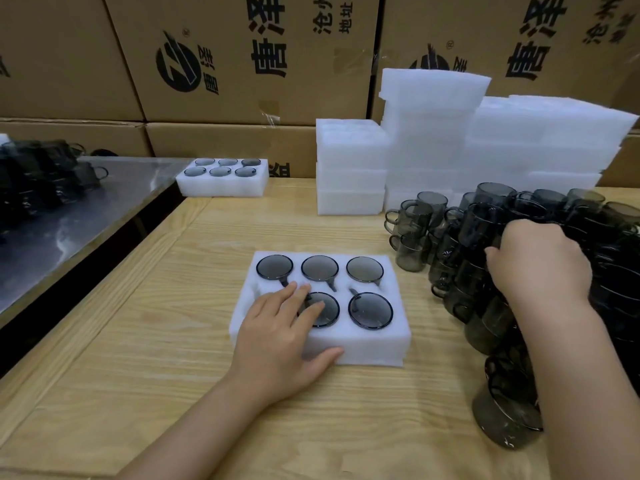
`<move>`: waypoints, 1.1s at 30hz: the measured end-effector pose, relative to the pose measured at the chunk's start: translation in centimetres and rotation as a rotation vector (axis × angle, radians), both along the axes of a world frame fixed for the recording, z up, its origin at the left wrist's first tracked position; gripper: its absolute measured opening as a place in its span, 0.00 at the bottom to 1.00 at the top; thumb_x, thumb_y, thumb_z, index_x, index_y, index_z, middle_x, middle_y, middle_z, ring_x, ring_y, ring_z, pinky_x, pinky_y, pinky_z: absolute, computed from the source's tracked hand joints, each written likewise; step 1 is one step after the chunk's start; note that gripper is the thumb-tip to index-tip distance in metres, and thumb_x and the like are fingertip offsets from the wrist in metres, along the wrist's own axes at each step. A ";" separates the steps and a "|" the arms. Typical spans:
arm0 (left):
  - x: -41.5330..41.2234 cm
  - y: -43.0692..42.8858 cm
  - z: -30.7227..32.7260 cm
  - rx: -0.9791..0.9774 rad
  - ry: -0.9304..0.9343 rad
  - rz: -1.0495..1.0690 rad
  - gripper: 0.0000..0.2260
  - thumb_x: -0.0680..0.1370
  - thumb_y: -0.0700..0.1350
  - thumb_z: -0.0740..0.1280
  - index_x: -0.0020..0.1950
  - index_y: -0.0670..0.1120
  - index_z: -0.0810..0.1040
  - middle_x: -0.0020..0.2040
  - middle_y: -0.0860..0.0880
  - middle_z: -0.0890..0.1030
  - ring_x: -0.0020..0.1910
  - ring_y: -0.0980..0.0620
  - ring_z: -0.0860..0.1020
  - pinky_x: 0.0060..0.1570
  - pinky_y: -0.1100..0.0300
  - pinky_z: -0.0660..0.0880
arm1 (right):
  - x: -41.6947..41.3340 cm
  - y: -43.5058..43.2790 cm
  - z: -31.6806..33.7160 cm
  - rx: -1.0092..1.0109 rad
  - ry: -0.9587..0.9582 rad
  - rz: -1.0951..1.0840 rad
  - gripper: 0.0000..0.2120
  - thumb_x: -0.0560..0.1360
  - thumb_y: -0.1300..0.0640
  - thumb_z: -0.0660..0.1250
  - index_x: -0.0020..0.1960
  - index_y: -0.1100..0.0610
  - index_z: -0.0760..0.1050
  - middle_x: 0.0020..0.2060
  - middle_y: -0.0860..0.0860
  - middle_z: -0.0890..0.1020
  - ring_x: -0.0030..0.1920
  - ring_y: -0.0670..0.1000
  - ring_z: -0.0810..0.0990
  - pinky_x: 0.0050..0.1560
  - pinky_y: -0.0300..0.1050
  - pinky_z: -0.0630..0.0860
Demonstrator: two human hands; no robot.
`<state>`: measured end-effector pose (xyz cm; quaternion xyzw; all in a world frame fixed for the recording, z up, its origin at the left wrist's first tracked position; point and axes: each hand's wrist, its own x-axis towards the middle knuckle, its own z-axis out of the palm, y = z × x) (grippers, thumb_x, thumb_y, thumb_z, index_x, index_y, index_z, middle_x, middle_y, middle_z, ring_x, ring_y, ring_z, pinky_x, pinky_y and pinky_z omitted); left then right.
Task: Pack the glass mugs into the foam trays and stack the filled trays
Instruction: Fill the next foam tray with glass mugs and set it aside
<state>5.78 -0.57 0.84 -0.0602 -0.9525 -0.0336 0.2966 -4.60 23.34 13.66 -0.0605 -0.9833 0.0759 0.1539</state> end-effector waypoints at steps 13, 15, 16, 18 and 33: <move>-0.3 -0.4 4.0 0.238 0.196 0.042 0.18 0.77 0.51 0.60 0.53 0.41 0.82 0.46 0.50 0.84 0.45 0.50 0.82 0.65 0.48 0.63 | 5.6 -2.7 1.7 -0.231 0.312 0.383 0.04 0.72 0.53 0.68 0.42 0.53 0.78 0.36 0.56 0.80 0.39 0.62 0.77 0.39 0.49 0.72; -0.3 -0.8 4.2 0.344 0.154 0.029 0.19 0.77 0.53 0.58 0.54 0.42 0.81 0.48 0.52 0.84 0.47 0.54 0.81 0.67 0.50 0.62 | 6.6 -4.5 1.3 -0.340 0.283 0.565 0.02 0.72 0.54 0.69 0.41 0.51 0.77 0.37 0.52 0.81 0.39 0.59 0.78 0.40 0.48 0.73; -0.3 -1.1 4.2 0.437 0.128 0.002 0.19 0.77 0.55 0.58 0.56 0.44 0.81 0.50 0.55 0.83 0.50 0.58 0.80 0.68 0.51 0.62 | 6.7 -5.4 1.0 -0.375 0.266 0.647 0.03 0.72 0.55 0.69 0.41 0.51 0.77 0.36 0.50 0.81 0.38 0.56 0.78 0.40 0.47 0.73; -0.1 -1.9 4.0 0.682 0.056 -0.086 0.21 0.75 0.58 0.59 0.61 0.49 0.78 0.54 0.59 0.81 0.56 0.64 0.76 0.66 0.53 0.66 | 6.6 -7.2 -0.1 -0.422 0.243 0.792 0.05 0.72 0.58 0.69 0.39 0.52 0.75 0.35 0.47 0.78 0.36 0.50 0.74 0.40 0.45 0.69; 0.3 -3.5 2.5 0.852 0.071 -0.051 0.21 0.62 0.57 0.73 0.54 0.64 0.74 0.53 0.61 0.81 0.58 0.57 0.77 0.58 0.61 0.71 | 7.1 -13.7 -7.8 -0.985 0.066 0.820 0.30 0.65 0.43 0.74 0.63 0.49 0.68 0.58 0.41 0.67 0.55 0.39 0.70 0.55 0.38 0.72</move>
